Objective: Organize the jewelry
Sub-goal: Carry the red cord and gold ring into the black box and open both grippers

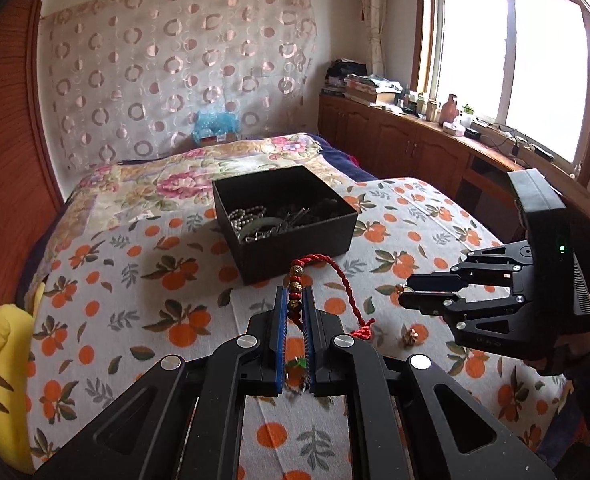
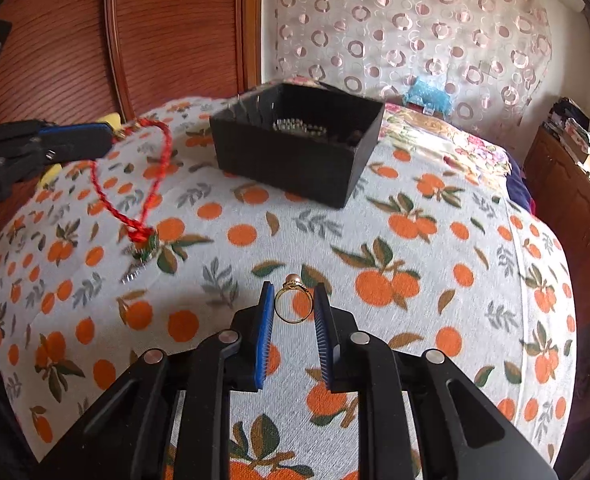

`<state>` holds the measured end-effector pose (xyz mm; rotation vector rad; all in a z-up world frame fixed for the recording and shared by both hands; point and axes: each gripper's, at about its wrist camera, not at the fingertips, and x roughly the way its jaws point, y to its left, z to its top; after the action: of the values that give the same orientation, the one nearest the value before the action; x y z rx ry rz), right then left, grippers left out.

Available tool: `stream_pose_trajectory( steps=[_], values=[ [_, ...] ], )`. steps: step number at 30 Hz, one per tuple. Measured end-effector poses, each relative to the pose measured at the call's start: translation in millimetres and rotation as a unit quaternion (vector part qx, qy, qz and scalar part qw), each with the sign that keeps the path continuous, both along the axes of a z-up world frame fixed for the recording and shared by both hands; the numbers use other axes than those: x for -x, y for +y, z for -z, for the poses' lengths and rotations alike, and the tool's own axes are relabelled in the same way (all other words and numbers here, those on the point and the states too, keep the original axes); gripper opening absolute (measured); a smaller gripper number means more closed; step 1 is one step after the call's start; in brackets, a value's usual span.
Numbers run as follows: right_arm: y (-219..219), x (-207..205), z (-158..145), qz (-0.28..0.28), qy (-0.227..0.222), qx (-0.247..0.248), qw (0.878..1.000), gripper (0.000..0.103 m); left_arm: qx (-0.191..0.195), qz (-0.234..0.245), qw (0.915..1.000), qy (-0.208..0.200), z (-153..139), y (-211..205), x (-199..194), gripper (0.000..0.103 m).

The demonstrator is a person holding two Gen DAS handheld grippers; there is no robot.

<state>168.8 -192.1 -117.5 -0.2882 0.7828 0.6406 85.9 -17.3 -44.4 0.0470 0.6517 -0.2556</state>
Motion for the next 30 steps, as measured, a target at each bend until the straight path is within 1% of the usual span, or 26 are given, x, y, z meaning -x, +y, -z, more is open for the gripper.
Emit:
stream_pose_trajectory(
  steps=[4, 12, 23, 30],
  values=[
    [1.3, -7.6, -9.9, -0.005, -0.006, -0.009, 1.000, 0.022, 0.003, -0.003, 1.0000, -0.004, -5.0, 1.5, -11.4, 0.006],
    [10.5, -36.1, -30.6, -0.018, -0.020, -0.021, 0.999, 0.022, 0.007, -0.014, 0.9998, -0.011, -16.2, 10.7, -42.2, 0.007],
    [24.9, -70.1, -59.3, -0.034, -0.039, -0.040, 0.998, 0.022, 0.015, -0.016, 0.9996, -0.019, -26.2, 21.2, -78.0, 0.007],
    [33.2, -107.4, -61.7, -0.025, -0.040, -0.042, 0.998, 0.022, 0.011, -0.016, 0.9997, -0.013, -22.8, 23.8, -91.5, 0.006]
  ],
)
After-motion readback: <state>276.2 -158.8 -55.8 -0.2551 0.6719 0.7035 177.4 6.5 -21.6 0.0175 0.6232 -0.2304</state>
